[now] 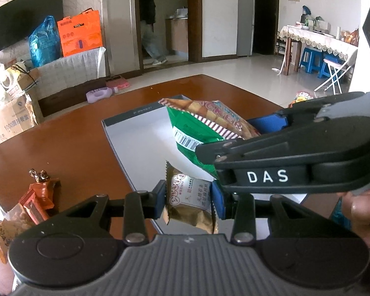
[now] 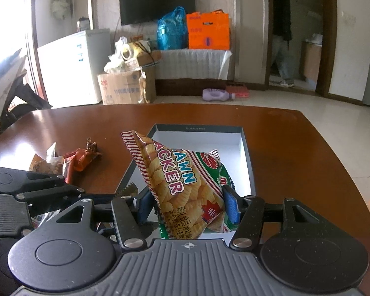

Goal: Organize snacks
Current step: 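Lower both snacks into the white box and open both tools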

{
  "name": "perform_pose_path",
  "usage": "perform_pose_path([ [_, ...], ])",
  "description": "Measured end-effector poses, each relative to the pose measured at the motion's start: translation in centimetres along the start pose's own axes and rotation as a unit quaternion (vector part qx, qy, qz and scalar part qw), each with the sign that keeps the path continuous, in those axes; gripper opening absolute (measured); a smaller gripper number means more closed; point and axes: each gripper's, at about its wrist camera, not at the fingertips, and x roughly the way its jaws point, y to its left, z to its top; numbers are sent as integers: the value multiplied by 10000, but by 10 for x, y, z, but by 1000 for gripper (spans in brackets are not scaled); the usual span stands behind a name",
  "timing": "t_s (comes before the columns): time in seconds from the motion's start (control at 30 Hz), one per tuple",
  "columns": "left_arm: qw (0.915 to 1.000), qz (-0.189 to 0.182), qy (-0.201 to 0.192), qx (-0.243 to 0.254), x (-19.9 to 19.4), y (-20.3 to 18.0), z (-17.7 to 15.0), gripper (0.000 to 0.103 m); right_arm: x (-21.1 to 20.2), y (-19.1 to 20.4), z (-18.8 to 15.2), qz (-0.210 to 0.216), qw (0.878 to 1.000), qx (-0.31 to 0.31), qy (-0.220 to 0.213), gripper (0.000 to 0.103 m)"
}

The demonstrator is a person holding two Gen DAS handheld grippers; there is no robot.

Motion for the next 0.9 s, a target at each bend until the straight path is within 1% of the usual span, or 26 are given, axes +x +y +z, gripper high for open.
perform_pose_path([
  [0.3,9999,87,-13,55,21,0,6,37,13,-2,4,-23,9999,139,-75,59],
  [0.4,9999,139,-11,59,29,6,9,37,19,-3,5,-34,9998,192,-89,60],
  [0.67,9999,131,-18,29,48,18,19,37,31,-10,6,12,9990,409,-154,61],
  [0.83,9999,156,5,9,59,24,23,38,37,-7,8,-62,9991,373,-183,61],
  [0.9,9999,131,6,7,65,26,26,39,39,-6,7,-70,9992,347,-167,63],
])
